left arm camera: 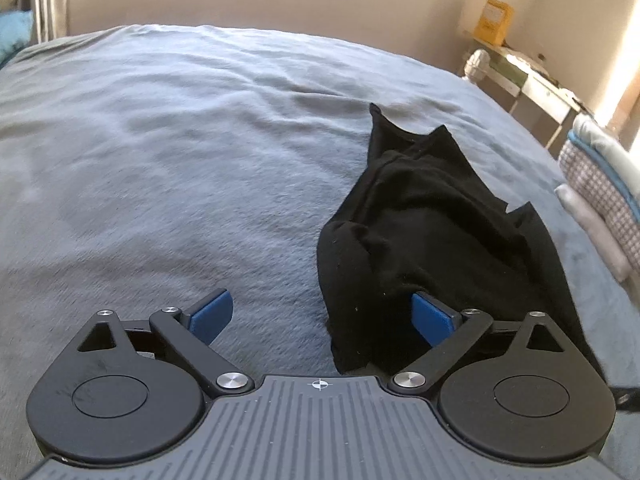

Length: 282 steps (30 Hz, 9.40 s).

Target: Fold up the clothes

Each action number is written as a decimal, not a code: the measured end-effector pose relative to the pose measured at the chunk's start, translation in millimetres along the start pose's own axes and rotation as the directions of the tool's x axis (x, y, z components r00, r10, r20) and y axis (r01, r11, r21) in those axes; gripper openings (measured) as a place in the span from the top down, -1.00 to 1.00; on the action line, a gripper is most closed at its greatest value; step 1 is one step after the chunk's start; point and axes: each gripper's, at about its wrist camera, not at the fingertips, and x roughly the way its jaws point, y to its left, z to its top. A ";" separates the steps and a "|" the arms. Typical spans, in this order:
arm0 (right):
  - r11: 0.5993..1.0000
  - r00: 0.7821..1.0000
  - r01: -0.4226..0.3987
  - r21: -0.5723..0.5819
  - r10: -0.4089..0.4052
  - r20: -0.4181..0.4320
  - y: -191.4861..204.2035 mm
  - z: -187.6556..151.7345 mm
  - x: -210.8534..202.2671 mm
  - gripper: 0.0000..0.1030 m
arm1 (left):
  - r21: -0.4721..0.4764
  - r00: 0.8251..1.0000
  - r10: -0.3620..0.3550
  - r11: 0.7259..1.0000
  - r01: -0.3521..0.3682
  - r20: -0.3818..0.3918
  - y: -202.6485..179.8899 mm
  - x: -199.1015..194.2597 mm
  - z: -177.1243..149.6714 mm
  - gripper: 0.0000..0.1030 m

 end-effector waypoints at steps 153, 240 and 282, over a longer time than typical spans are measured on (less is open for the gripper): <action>0.504 0.994 0.006 -0.864 -0.095 -0.049 142.0 15.9 84.1 0.21 | 0.712 0.990 -0.133 0.698 0.069 0.035 -71.2 -53.5 -80.5 0.09; 0.744 0.994 -0.108 -0.659 0.059 -0.096 136.6 75.2 78.7 -0.35 | -0.005 0.976 -0.121 0.992 0.122 -0.183 25.2 -87.2 -80.8 0.20; 0.516 0.997 -0.068 -0.854 0.001 -0.079 328.5 50.9 255.9 0.70 | -0.155 0.982 -0.140 0.981 0.120 -0.126 64.9 -90.0 -83.9 -0.04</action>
